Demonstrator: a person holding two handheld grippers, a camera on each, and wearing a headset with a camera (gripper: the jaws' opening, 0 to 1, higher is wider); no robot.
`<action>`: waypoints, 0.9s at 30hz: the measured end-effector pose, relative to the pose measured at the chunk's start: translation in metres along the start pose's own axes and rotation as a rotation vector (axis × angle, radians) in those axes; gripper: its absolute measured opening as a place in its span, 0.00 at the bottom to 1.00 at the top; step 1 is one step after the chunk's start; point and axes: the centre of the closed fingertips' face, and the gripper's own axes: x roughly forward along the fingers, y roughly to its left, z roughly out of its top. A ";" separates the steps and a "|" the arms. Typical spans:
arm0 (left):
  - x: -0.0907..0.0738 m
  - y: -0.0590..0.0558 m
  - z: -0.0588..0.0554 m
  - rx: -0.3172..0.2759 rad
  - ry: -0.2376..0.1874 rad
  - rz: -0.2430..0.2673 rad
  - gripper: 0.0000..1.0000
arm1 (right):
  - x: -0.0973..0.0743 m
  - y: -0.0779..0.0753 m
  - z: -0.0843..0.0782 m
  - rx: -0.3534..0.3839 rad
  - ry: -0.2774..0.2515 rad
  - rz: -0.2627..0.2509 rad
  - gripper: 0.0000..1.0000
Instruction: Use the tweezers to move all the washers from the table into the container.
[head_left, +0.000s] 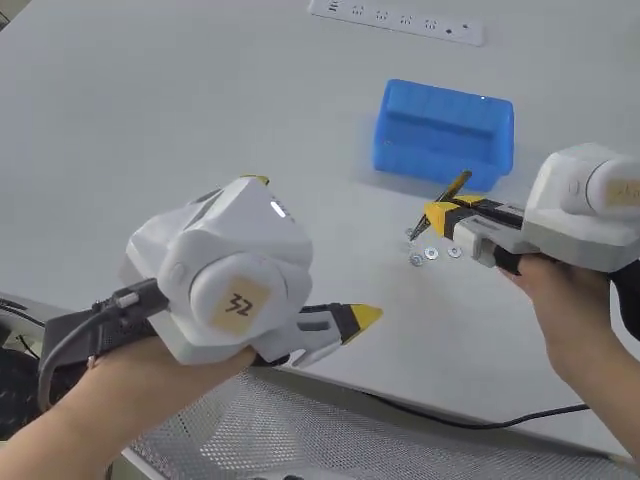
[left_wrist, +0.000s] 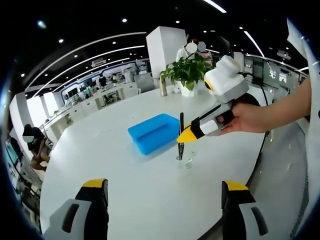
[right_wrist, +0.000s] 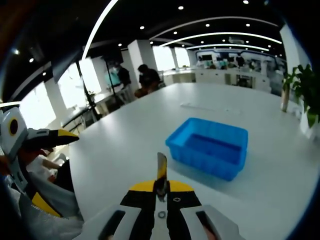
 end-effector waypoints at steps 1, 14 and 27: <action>0.000 0.000 0.001 -0.001 -0.002 0.001 0.96 | -0.001 0.000 0.002 -0.001 -0.003 0.000 0.03; -0.002 0.002 0.001 -0.022 -0.006 0.008 0.98 | -0.002 -0.008 0.051 -0.058 -0.078 -0.008 0.03; -0.001 0.004 0.002 -0.051 -0.009 0.008 0.99 | 0.025 -0.032 0.099 -0.101 -0.151 -0.041 0.04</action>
